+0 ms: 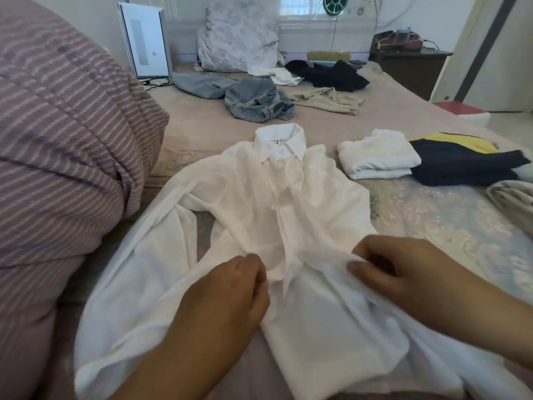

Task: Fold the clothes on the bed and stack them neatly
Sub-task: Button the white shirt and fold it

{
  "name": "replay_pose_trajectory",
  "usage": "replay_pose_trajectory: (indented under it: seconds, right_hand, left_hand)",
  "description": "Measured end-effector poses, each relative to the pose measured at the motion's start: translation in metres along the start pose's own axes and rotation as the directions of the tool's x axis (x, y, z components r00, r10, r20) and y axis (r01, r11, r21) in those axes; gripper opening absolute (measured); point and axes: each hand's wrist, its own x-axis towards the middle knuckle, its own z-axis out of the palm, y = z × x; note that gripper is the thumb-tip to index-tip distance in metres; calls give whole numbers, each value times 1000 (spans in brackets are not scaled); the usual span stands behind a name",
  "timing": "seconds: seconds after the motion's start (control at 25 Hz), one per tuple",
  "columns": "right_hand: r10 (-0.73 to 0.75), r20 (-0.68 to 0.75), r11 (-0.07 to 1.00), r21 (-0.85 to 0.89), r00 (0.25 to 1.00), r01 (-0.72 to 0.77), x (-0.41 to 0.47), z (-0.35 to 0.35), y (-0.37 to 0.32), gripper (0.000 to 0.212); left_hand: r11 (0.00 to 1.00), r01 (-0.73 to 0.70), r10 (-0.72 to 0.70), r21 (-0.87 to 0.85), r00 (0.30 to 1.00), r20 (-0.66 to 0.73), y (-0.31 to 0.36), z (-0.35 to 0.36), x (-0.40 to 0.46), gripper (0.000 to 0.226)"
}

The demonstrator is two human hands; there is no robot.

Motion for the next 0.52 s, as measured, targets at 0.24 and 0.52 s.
replay_pose_trajectory:
  seconds: [0.24,0.52]
  right_hand:
    - [250,144,605,749,958,-270,40,-13,-4,27]
    - [347,194,415,846,918,-336,57,3,3,24]
  left_hand:
    - [822,300,-253,-484,954,161,10,-26,28,11]
    - [582,479,-365,-658,876,315,16,-10,43,15]
